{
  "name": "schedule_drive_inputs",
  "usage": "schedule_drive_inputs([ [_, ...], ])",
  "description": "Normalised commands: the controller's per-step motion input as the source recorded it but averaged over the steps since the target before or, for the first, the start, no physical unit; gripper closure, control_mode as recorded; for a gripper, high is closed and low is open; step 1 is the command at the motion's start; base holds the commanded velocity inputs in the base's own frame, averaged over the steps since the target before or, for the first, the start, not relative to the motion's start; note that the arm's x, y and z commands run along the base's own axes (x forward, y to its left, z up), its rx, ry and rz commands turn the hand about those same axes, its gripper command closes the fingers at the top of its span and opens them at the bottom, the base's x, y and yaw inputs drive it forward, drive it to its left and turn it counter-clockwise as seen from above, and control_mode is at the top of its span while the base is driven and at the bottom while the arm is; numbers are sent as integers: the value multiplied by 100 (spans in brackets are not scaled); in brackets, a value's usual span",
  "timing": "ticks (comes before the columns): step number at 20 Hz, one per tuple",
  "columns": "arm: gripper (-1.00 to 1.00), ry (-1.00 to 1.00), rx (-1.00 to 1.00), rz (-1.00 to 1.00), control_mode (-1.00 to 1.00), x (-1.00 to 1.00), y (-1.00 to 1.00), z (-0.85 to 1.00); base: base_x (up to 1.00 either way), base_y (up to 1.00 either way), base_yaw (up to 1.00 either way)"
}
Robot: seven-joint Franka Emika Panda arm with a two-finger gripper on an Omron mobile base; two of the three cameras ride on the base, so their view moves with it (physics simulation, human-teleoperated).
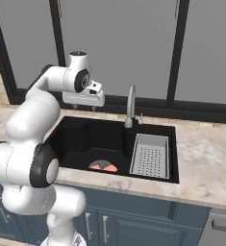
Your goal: Pick up the bar soap and bar soap from the sink, and place them back in the cabinet, and close the cabinet door.
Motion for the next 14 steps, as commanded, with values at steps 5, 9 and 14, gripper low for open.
schedule_drive_inputs([
  [5, -100, 0, -1, 0, -100, 19, 0, -32, 0, 0, 0],
  [9, -100, 0, -2, 0, -100, 21, 0, -41, 0, 0, 0],
  [14, -100, 0, -2, 0, -100, 23, 0, -35, 0, 0, 0],
])
